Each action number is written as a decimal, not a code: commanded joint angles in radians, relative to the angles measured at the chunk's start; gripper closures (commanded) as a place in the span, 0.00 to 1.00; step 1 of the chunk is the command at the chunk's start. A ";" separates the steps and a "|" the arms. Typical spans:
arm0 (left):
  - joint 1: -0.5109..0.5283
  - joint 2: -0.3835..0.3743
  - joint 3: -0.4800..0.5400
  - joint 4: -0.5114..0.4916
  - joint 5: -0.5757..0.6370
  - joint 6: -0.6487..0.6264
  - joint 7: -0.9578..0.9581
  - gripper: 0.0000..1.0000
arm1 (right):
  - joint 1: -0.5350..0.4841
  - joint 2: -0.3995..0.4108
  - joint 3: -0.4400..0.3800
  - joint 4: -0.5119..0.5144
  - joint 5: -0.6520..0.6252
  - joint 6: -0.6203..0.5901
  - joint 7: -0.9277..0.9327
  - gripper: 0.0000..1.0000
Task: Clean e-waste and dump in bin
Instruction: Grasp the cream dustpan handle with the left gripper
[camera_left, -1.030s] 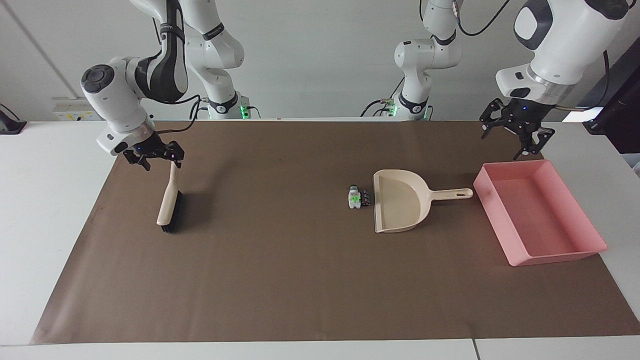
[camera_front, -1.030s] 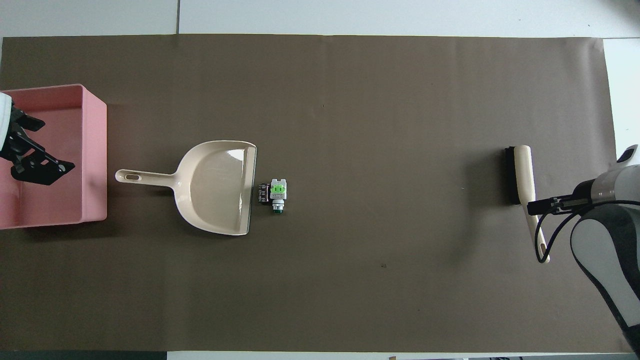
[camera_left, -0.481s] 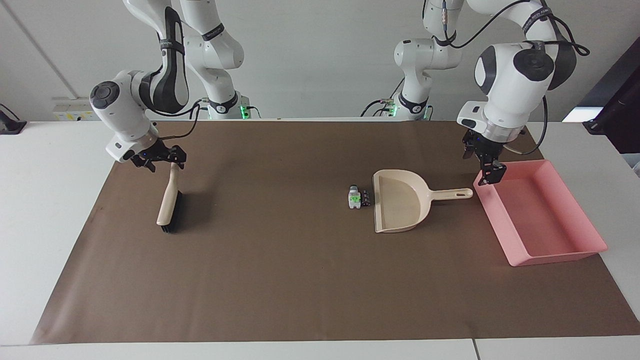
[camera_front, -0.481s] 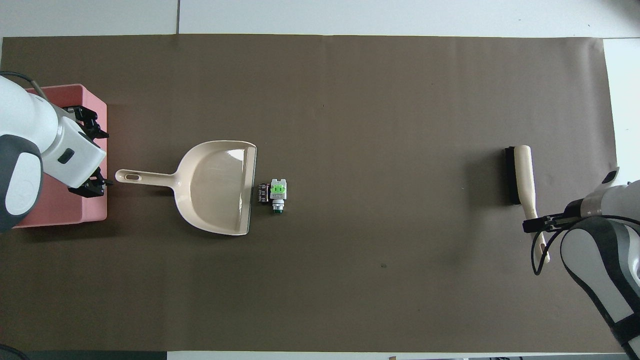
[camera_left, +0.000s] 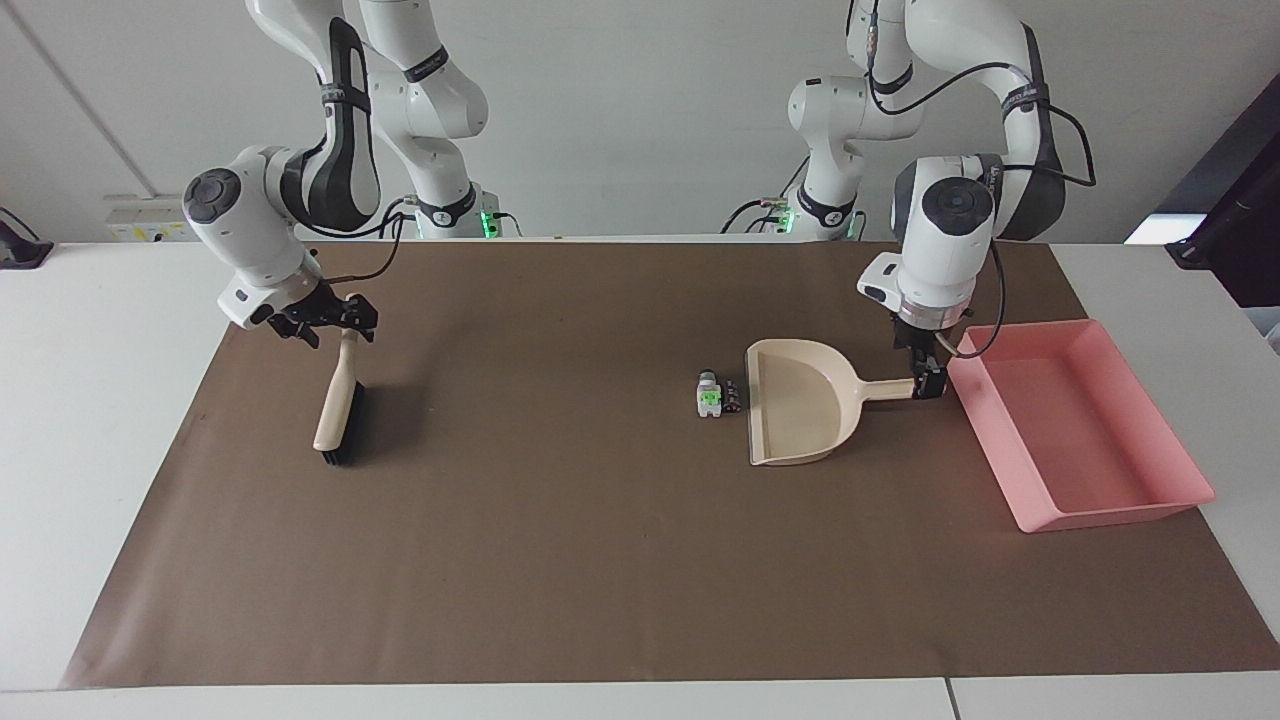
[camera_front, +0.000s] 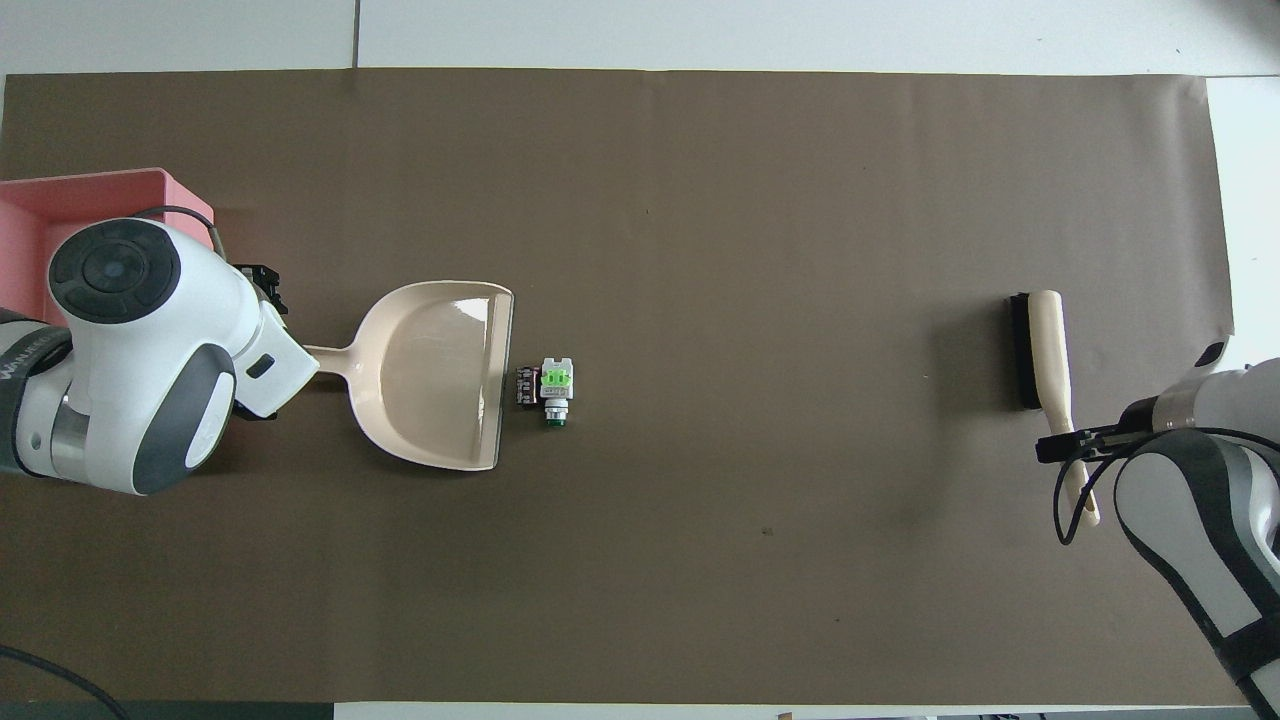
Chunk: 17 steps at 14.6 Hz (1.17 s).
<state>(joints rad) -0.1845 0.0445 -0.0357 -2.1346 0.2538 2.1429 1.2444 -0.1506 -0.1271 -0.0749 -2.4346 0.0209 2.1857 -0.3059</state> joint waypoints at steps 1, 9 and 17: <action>-0.036 0.026 0.007 -0.036 0.024 0.071 -0.086 0.02 | -0.003 0.003 0.004 -0.011 0.017 0.025 -0.002 0.15; -0.035 0.026 0.007 -0.079 0.025 0.107 -0.097 0.06 | 0.016 0.001 0.007 -0.018 0.021 0.019 0.007 0.34; -0.026 0.028 0.007 -0.074 0.024 0.127 -0.097 0.89 | 0.019 0.004 0.007 -0.009 0.022 0.020 0.021 1.00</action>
<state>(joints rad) -0.2152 0.0841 -0.0326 -2.1937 0.2565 2.2410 1.1653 -0.1285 -0.1215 -0.0719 -2.4410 0.0295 2.1870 -0.3014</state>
